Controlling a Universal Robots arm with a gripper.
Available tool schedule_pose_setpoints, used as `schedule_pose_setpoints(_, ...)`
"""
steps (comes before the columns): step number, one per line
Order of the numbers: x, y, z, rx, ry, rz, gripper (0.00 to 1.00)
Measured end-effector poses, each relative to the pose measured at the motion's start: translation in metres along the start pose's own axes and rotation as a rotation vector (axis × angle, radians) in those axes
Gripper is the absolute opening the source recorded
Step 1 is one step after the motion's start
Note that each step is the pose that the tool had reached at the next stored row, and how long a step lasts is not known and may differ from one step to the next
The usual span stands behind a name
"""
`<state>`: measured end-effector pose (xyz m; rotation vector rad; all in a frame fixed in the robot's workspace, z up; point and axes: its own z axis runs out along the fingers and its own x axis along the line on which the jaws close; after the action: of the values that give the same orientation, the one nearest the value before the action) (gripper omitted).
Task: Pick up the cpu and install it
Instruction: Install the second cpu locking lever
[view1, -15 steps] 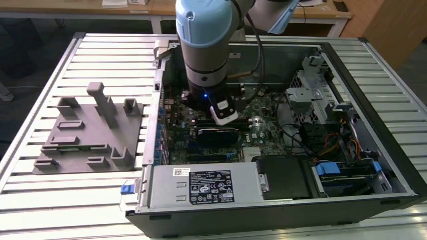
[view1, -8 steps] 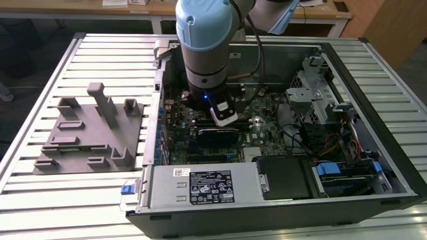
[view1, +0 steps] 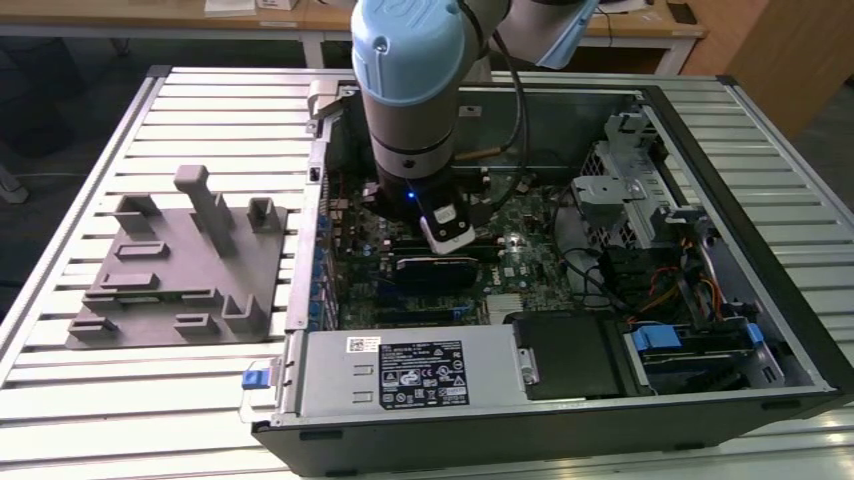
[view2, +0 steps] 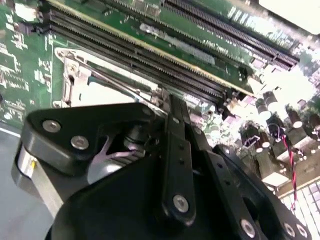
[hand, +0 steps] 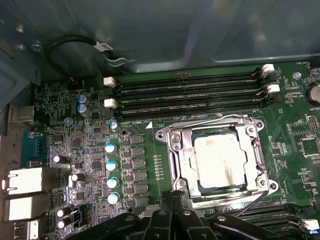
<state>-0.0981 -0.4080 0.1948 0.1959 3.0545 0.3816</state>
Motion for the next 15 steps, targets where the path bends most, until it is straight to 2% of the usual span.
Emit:
schedule_pose_setpoints(3, -0.0001, 0.0001, -0.0008, -0.0001, -0.0002, 0.0, 0.11)
schedule_pose_setpoints(5, -0.0002, 0.001, -0.0043, 0.0, 0.0, 0.0, 0.11)
schedule_pose_setpoints(15, -0.0016, 0.0098, -0.0382, -0.0001, -0.0004, 0.0, 0.11)
